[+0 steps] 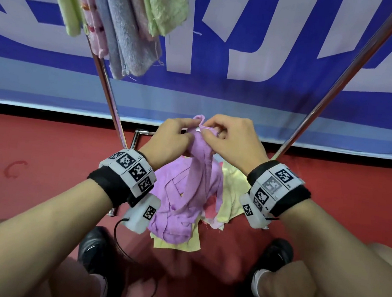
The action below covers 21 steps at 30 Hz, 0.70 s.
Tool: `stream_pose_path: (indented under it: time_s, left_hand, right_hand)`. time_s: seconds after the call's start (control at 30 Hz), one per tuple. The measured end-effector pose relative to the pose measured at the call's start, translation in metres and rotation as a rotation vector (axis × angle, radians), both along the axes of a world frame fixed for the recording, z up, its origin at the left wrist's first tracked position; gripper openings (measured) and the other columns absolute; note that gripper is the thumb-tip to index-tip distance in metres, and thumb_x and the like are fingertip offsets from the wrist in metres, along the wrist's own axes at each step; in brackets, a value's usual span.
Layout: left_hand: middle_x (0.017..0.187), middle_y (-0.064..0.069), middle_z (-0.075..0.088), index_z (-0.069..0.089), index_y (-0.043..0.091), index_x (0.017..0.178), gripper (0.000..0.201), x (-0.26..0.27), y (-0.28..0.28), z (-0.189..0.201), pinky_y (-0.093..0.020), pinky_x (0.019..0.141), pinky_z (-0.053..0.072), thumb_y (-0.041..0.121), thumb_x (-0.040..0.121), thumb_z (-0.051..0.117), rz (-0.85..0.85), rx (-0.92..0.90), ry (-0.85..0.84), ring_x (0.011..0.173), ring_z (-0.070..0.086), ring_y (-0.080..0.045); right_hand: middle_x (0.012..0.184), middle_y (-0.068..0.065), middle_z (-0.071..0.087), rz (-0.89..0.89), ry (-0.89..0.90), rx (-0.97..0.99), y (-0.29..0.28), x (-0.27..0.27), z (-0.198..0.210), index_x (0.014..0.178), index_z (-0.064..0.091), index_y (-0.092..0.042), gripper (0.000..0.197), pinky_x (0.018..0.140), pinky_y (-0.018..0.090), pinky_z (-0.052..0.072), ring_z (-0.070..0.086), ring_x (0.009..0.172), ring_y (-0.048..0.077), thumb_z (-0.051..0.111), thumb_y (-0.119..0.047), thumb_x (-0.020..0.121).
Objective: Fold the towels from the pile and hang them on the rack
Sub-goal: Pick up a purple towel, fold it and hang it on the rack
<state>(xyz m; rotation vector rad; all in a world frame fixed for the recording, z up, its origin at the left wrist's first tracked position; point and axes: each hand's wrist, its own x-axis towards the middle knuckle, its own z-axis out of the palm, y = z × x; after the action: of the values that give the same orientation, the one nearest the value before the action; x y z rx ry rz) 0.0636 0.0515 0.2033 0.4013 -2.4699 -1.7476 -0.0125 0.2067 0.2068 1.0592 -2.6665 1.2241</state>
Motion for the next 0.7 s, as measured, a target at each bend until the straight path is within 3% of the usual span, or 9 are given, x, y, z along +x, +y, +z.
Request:
stream_pose_path:
  time_s: [0.07,0.13,0.23,0.33,0.43,0.53,0.57,0.63,0.7]
  left_hand:
    - [0.103,-0.009,0.069,0.071,0.013,0.116,0.037,0.0,0.003,0.003,-0.046,0.081,0.061,-0.006,0.094,0.048,-0.014,0.148,-0.008,0.078,0.064,-0.02]
    - [0.092,-0.015,0.064,0.073,0.009,0.109,0.035,0.003,0.005,0.008,-0.052,0.084,0.057,-0.007,0.092,0.047,-0.014,0.255,-0.026,0.079,0.061,-0.027]
    - [0.092,-0.019,0.067,0.072,0.002,0.108,0.033,0.005,0.004,0.014,-0.041,0.074,0.062,-0.003,0.093,0.043,0.019,0.341,-0.04,0.078,0.066,-0.029]
    - [0.095,-0.008,0.073,0.072,0.007,0.112,0.023,0.005,-0.003,0.012,-0.042,0.078,0.062,0.006,0.095,0.056,0.016,0.289,-0.024,0.077,0.068,-0.025]
    - [0.122,0.001,0.071,0.067,0.014,0.125,0.044,0.006,-0.012,0.008,-0.036,0.076,0.062,-0.007,0.086,0.063,-0.028,0.129,-0.012,0.09,0.073,-0.021]
    - [0.121,0.012,0.07,0.071,0.024,0.115,0.056,0.008,-0.021,0.018,-0.023,0.074,0.058,-0.018,0.08,0.057,-0.148,-0.009,-0.002,0.099,0.067,-0.002]
    - [0.115,0.01,0.072,0.072,0.025,0.109,0.055,0.008,-0.024,0.023,-0.022,0.074,0.057,-0.018,0.08,0.057,-0.193,-0.042,0.003,0.096,0.068,-0.002]
    - [0.107,-0.003,0.075,0.067,0.019,0.109,0.049,0.01,-0.027,0.034,-0.026,0.066,0.055,-0.02,0.079,0.057,-0.273,-0.056,0.024,0.081,0.068,-0.016]
    - [0.1,-0.009,0.075,0.057,0.016,0.113,0.049,0.012,-0.03,0.041,-0.024,0.054,0.047,-0.02,0.08,0.057,-0.278,-0.069,0.034,0.058,0.057,-0.017]
  right_hand:
    - [0.068,-0.004,0.066,0.002,-0.012,-0.01,-0.006,0.004,-0.002,0.088,0.076,-0.024,0.005,0.068,0.025,0.05,0.053,0.057,0.003,0.071,-0.025,0.086]
    - [0.069,-0.004,0.066,0.003,-0.036,-0.003,-0.01,0.006,-0.003,0.088,0.075,-0.025,0.005,0.072,0.031,0.055,0.054,0.058,0.003,0.072,-0.027,0.085]
    - [0.067,-0.007,0.065,0.031,-0.087,0.027,-0.013,0.007,-0.002,0.089,0.074,-0.026,0.007,0.075,0.036,0.057,0.056,0.058,0.004,0.074,-0.027,0.082]
    - [0.069,-0.006,0.066,0.132,-0.163,0.064,-0.011,0.014,0.003,0.093,0.072,-0.025,0.011,0.076,0.037,0.057,0.061,0.061,0.011,0.076,-0.025,0.083]
    - [0.079,0.001,0.072,0.194,-0.283,0.06,-0.005,0.015,0.008,0.097,0.074,-0.017,0.019,0.081,0.042,0.057,0.067,0.072,0.026,0.07,-0.007,0.081]
    - [0.091,-0.002,0.069,0.048,-0.309,-0.071,0.005,-0.001,0.007,0.103,0.068,-0.013,0.027,0.083,0.042,0.057,0.065,0.08,0.019,0.079,-0.006,0.079]
    - [0.107,-0.002,0.067,0.041,-0.342,-0.067,0.008,-0.005,0.008,0.113,0.063,-0.014,0.041,0.087,0.036,0.057,0.066,0.092,0.015,0.086,-0.012,0.078]
    - [0.135,-0.001,0.061,0.163,-0.534,-0.018,0.011,-0.007,0.007,0.133,0.054,-0.015,0.063,0.101,0.03,0.053,0.063,0.117,0.009,0.088,-0.015,0.08]
    - [0.126,0.014,0.071,0.249,-0.667,0.0,0.007,-0.001,0.001,0.124,0.066,-0.006,0.046,0.103,0.04,0.055,0.067,0.109,0.01,0.085,-0.019,0.084]
